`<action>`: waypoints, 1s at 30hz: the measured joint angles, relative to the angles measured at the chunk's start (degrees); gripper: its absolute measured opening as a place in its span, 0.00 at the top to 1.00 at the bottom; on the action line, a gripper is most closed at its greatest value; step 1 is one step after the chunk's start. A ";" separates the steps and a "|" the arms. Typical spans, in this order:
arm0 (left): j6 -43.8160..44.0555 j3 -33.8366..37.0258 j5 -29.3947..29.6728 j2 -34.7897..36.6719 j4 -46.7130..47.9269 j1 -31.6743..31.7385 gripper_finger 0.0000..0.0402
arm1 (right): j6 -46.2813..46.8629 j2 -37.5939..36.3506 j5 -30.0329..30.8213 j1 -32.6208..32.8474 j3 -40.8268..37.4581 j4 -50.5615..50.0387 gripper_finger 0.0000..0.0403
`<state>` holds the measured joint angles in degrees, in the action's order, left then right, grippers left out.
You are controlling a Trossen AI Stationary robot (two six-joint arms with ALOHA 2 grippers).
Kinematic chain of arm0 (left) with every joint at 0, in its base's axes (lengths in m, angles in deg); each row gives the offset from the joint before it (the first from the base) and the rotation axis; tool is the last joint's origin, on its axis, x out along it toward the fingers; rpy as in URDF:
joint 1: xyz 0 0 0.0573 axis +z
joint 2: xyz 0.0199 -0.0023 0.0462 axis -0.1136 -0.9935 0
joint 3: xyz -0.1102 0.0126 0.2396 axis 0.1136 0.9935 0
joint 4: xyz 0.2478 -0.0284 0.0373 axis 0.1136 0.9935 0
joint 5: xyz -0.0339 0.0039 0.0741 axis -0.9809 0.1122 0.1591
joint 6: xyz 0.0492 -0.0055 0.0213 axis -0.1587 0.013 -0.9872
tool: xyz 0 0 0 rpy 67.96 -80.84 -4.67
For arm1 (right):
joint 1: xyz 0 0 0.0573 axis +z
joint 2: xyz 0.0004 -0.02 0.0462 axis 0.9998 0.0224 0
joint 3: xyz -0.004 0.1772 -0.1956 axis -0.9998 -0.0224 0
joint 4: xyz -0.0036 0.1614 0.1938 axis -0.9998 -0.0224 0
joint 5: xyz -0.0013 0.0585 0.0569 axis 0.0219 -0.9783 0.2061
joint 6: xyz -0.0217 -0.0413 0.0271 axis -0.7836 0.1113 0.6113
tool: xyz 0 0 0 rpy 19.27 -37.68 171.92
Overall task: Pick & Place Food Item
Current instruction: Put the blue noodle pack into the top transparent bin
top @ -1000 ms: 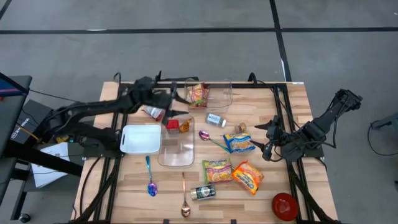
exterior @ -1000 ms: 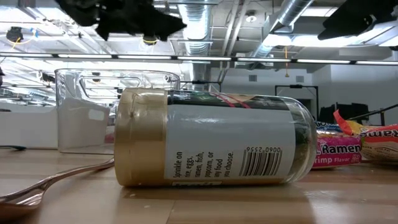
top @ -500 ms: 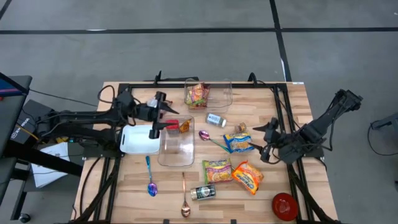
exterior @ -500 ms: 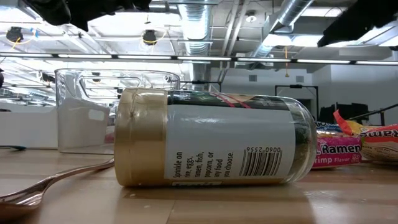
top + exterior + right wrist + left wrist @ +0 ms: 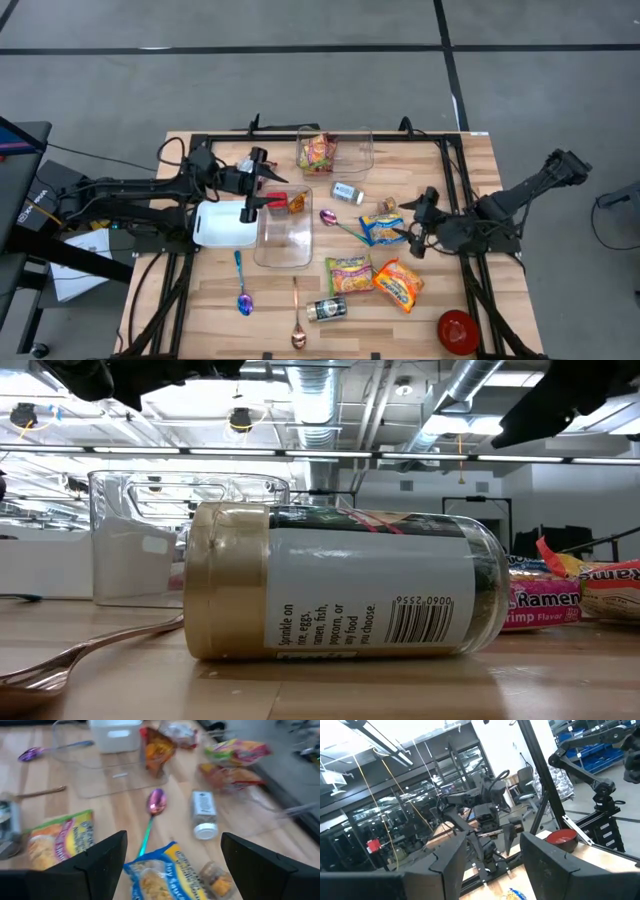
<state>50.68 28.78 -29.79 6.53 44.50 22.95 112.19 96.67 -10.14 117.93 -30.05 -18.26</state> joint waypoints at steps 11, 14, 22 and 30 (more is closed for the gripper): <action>-0.09 0.00 -0.06 0.00 0.84 0.04 0.56 | -2.27 10.87 -12.69 -2.94 0.00 4.23 0.22; -0.13 0.00 -0.09 0.00 1.18 0.04 0.56 | 0.24 13.40 -16.90 -3.15 0.00 4.12 0.22; -0.14 0.00 -0.26 0.00 1.36 0.04 0.56 | 4.62 17.98 -18.39 -3.15 0.00 0.94 0.22; -0.13 0.00 -0.24 0.00 1.37 0.04 0.56 | 2.81 18.87 -14.18 -7.52 0.00 -0.41 0.26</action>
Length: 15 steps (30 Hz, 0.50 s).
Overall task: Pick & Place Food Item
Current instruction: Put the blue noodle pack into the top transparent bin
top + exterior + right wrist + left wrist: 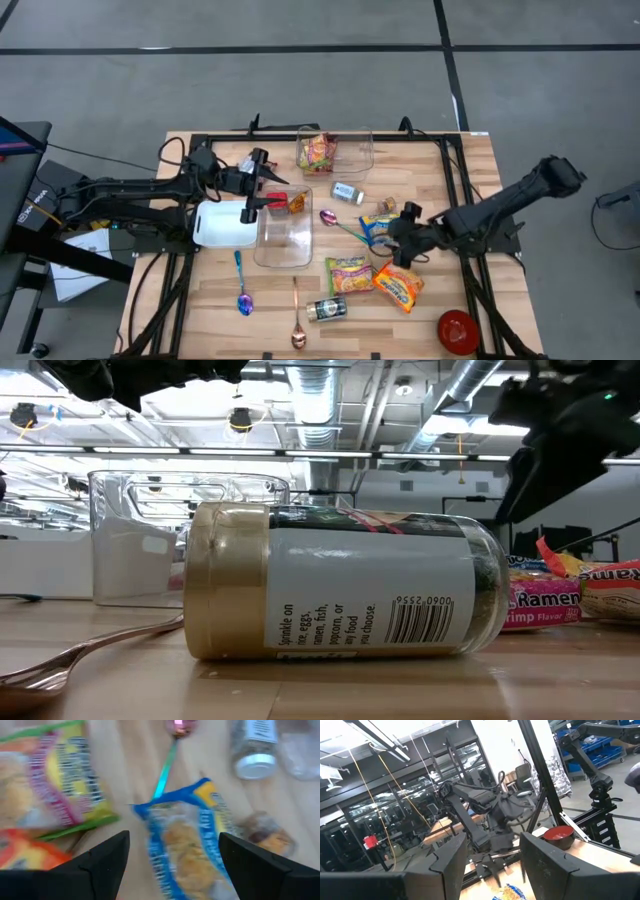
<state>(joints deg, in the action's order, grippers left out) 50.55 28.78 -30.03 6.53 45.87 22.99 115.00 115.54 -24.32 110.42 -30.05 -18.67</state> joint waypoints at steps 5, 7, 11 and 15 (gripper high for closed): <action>-0.01 0.00 0.02 0.00 0.33 0.00 0.56 | 3.52 -0.24 1.00 -6.15 0.00 -0.64 0.28; 0.00 0.00 0.07 0.00 0.43 0.00 0.56 | 6.16 -0.17 -0.16 -8.55 0.00 -1.40 0.28; -0.01 0.00 0.24 0.00 0.83 0.00 0.56 | 8.86 0.15 -4.77 -11.17 -0.02 -0.98 0.28; 0.00 0.00 0.22 0.00 0.94 0.00 0.56 | 8.19 0.11 -10.90 -11.15 -0.02 1.83 0.28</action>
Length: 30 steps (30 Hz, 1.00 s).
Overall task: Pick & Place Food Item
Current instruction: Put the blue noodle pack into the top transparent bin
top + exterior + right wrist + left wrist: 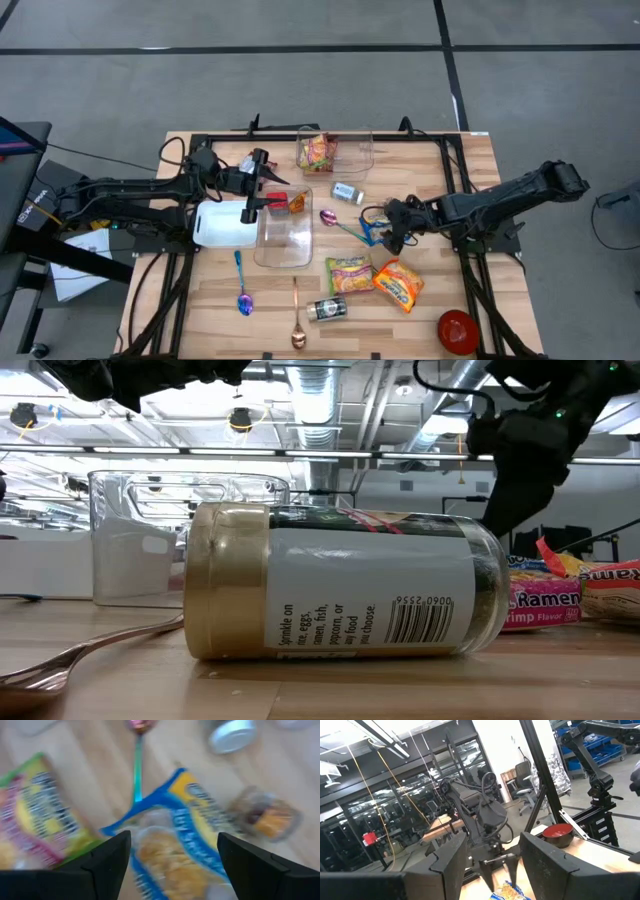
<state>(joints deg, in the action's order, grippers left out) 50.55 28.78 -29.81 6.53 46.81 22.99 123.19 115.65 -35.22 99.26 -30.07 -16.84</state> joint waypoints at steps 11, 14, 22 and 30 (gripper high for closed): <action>-1.31 0.00 -0.03 0.00 0.12 0.00 0.56 | -16.73 0.00 -2.76 -1.23 0.02 -2.05 0.28; -1.31 0.00 -0.05 0.00 0.19 0.00 0.56 | -21.12 0.00 -3.00 -2.59 0.02 -2.33 0.28; -1.35 0.00 -0.09 0.00 0.35 0.00 0.56 | -24.89 0.00 -5.79 -6.87 0.02 -2.44 0.28; -1.48 0.00 -0.25 0.00 0.66 0.00 0.56 | -26.29 4.19 -9.10 -7.87 0.04 1.17 0.30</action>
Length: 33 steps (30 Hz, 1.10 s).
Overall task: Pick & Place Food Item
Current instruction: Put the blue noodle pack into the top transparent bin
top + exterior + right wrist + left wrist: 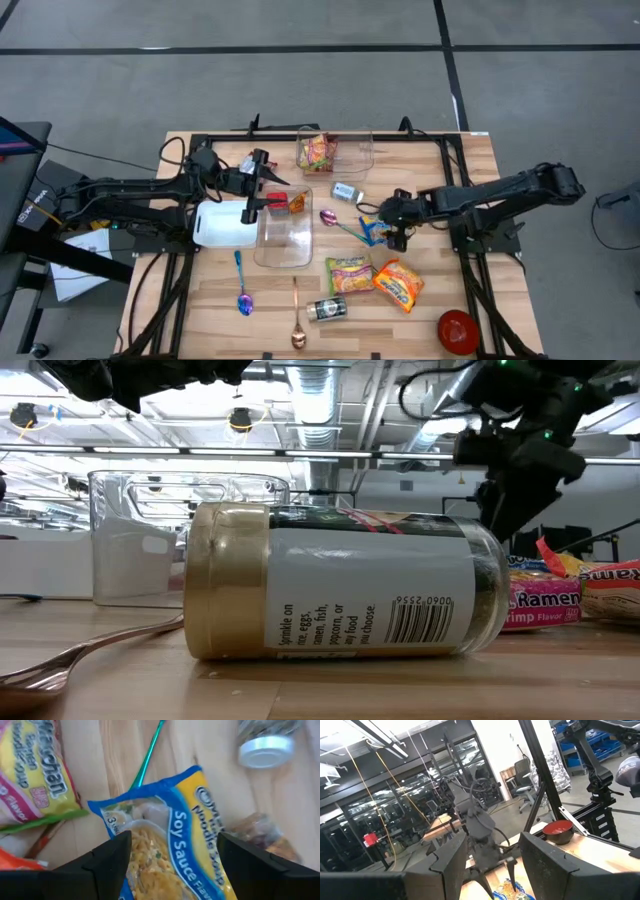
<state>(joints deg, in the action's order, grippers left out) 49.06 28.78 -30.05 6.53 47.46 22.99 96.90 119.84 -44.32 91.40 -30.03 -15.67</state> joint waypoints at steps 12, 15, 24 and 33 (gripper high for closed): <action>-0.02 0.00 0.14 -0.02 0.09 0.00 0.56 | -1.20 5.80 -2.63 0.04 0.11 2.64 0.50; -0.02 0.00 0.28 -0.02 0.09 0.00 0.56 | -0.59 5.77 -3.35 0.04 0.15 2.34 0.59; -0.02 0.00 0.24 -0.02 0.09 0.00 0.56 | 0.99 5.38 -5.42 0.04 0.09 1.87 0.82; -0.02 0.00 0.20 0.00 0.11 0.00 0.56 | 2.29 2.79 -5.83 0.04 -0.22 0.91 0.93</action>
<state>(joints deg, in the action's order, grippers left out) 49.04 28.78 -29.86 6.53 47.57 22.99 99.19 122.63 -50.15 91.44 -30.25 -14.76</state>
